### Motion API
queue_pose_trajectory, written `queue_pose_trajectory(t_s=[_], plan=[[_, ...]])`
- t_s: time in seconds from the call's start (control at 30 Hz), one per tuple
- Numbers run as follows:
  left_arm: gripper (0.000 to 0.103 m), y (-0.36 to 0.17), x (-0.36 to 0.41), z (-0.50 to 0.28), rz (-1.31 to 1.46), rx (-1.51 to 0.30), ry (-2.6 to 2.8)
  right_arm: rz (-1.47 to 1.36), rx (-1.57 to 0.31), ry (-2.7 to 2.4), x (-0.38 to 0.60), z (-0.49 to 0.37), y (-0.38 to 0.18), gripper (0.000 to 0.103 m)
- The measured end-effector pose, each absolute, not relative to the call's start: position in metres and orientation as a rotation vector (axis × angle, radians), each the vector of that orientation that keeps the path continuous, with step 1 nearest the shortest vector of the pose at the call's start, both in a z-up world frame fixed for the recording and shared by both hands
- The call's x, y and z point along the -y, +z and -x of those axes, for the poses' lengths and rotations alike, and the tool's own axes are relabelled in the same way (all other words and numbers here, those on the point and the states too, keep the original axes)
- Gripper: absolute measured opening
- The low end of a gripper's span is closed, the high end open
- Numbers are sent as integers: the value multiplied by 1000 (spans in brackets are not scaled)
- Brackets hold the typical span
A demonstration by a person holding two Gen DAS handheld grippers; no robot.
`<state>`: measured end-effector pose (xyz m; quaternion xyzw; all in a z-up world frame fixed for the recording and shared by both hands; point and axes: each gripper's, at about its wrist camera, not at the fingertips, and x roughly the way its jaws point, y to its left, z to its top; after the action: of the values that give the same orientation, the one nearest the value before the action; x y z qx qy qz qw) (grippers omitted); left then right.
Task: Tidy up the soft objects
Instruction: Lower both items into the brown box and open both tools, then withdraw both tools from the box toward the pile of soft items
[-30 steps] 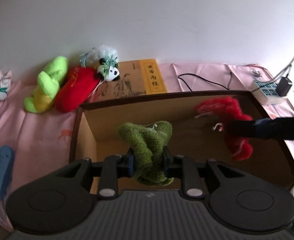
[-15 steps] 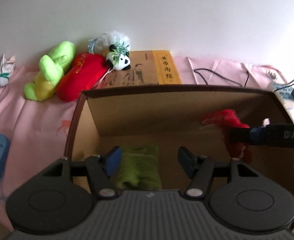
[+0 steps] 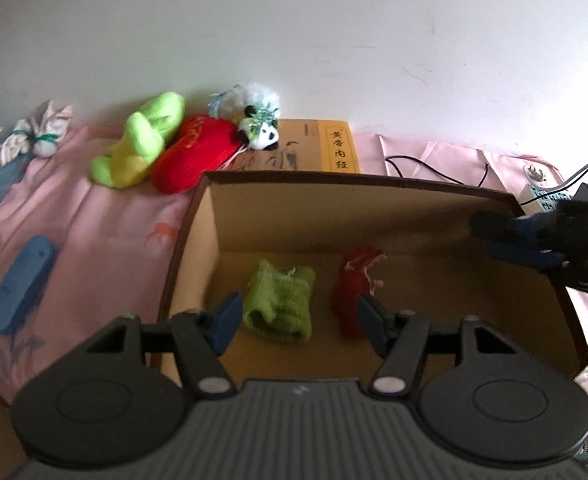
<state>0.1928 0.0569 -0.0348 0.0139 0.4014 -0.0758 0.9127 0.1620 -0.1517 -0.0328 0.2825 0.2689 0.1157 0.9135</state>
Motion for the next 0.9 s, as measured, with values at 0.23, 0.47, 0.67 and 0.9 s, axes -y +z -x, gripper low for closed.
queue_pose_trajectory(t_s=[0.23,0.47,0.67,0.9], plan=[[66,-21,-53,-155,-77,-786,-99,-594,-452,260,146,-118,-15,17],[67,-9,-51,-125,-84,-756,-82,-575,-434,309,140,-86,-9,18],[67,-6,-47,-103,-100,-752,-70,-511,-448,327,132,-65,-8,17],[67,-8,-41,-82,-130,-757,-63,-450,-481,362,123,-45,-8,17]])
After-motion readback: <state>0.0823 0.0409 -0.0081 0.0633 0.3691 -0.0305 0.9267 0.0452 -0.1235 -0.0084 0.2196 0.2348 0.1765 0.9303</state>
